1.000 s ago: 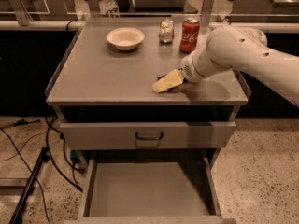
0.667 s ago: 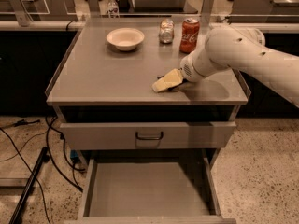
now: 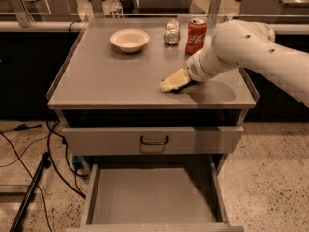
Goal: Place rxbar blueberry into middle drawer
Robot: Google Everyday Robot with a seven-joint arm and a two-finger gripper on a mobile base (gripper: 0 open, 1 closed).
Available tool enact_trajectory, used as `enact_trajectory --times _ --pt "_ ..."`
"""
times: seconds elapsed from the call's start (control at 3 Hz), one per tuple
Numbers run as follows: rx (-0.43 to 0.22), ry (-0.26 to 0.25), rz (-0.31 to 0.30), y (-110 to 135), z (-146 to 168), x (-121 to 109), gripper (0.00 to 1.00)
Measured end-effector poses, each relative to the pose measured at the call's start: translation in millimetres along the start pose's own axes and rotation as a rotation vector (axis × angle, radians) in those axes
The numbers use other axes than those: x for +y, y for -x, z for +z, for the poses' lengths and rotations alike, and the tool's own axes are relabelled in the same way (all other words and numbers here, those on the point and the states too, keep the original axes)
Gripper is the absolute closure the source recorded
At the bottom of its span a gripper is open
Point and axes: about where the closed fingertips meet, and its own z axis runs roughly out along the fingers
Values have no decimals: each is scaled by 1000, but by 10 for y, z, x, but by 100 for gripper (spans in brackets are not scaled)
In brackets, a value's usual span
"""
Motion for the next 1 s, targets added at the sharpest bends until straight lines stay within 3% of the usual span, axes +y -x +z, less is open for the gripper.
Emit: enact_trajectory --times 0.67,1.0 --pt "0 0 0 101 -117 -7 93" --pt "0 1 -1 111 -128 -4 100"
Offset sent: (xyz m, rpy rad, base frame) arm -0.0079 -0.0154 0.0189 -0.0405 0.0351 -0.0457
